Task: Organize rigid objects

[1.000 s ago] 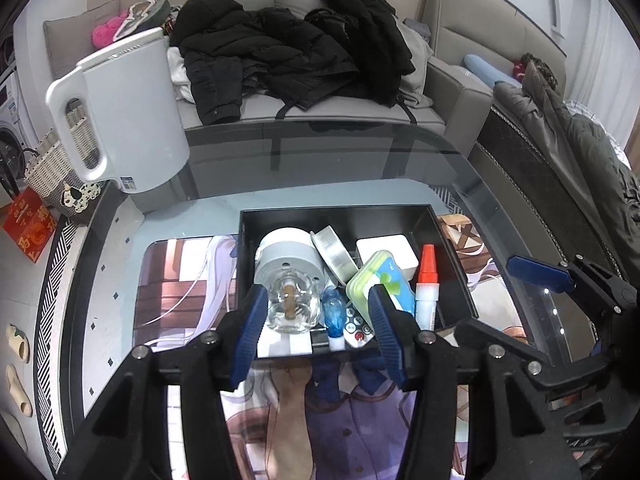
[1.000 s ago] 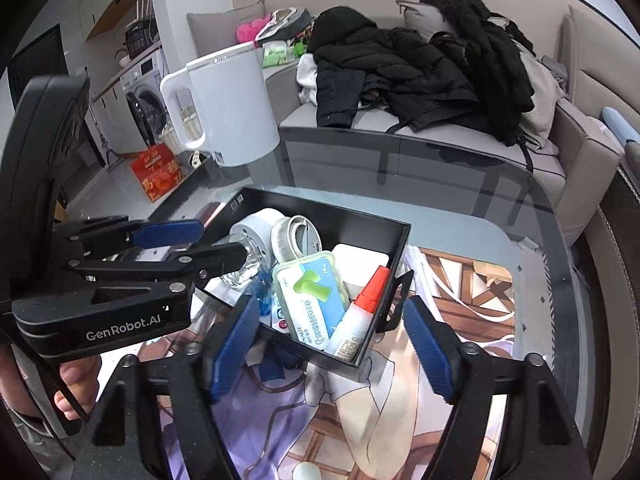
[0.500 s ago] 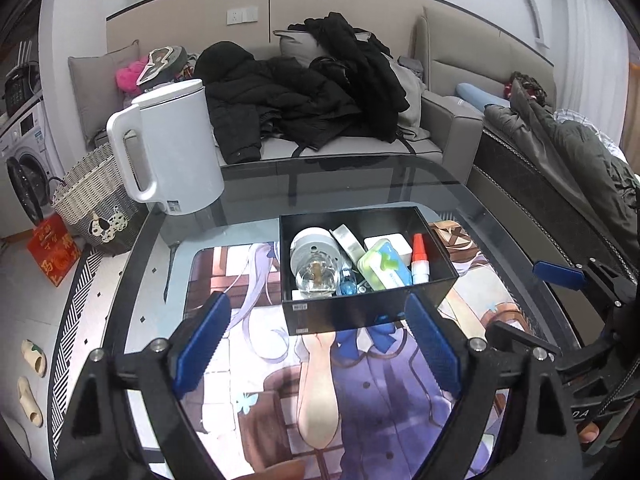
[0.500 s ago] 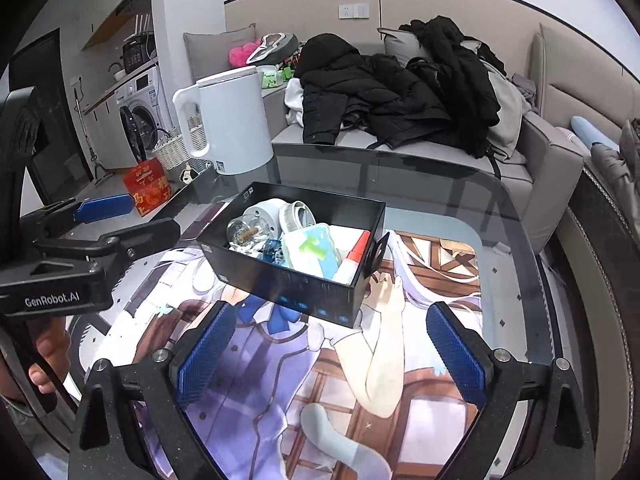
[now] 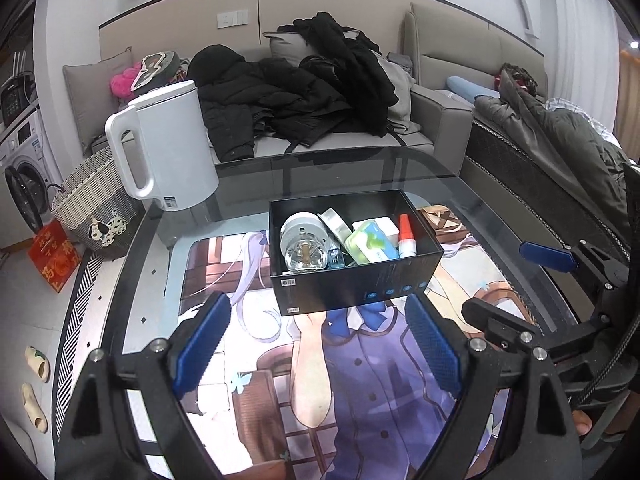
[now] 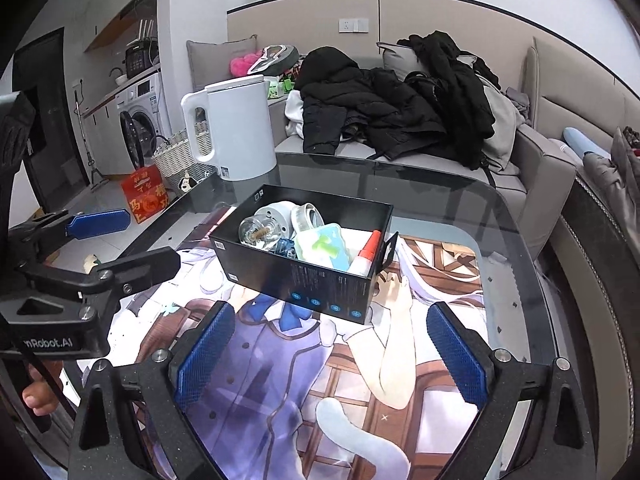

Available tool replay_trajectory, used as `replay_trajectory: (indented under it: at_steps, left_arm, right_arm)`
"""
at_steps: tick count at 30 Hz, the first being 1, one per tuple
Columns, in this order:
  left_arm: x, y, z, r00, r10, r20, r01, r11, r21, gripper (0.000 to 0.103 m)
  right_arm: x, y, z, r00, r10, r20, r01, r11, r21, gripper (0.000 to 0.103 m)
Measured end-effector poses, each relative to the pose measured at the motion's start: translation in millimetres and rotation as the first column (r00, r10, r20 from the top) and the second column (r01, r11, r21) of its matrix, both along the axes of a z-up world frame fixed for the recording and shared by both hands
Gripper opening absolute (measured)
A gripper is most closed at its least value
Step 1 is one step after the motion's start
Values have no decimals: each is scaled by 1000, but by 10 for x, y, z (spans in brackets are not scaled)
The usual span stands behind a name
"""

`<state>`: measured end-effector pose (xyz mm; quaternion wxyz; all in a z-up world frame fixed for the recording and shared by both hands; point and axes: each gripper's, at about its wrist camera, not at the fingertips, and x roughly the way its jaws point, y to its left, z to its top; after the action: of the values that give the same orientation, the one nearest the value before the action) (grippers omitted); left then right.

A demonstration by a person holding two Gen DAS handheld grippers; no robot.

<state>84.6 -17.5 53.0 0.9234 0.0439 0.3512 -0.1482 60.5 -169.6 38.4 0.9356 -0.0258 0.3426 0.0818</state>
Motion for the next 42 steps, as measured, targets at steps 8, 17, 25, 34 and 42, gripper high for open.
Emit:
replay_trajectory:
  at_steps: [8, 17, 25, 34, 42]
  left_arm:
    - [8, 50, 13, 1000, 26, 4, -26, 1000, -10, 89]
    - [14, 47, -3, 1000, 24, -2, -24, 1000, -10, 89]
    - [19, 41, -8, 1000, 23, -4, -23, 1000, -8, 89]
    - [33, 40, -32, 1000, 22, -11, -22, 1000, -7, 89]
    - [58, 56, -61, 999, 28, -21, -29, 1000, -2, 89]
  right_arm:
    - [26, -122, 20, 999, -33, 1, 33, 999, 24, 98]
    - [24, -157, 11, 999, -40, -12, 40, 999, 33, 98]
    - [40, -168, -4, 999, -43, -14, 44, 999, 31, 98]
    - [57, -172, -30, 998, -52, -21, 52, 998, 24, 98]
    - [58, -173, -32, 998, -53, -22, 54, 998, 25, 98]
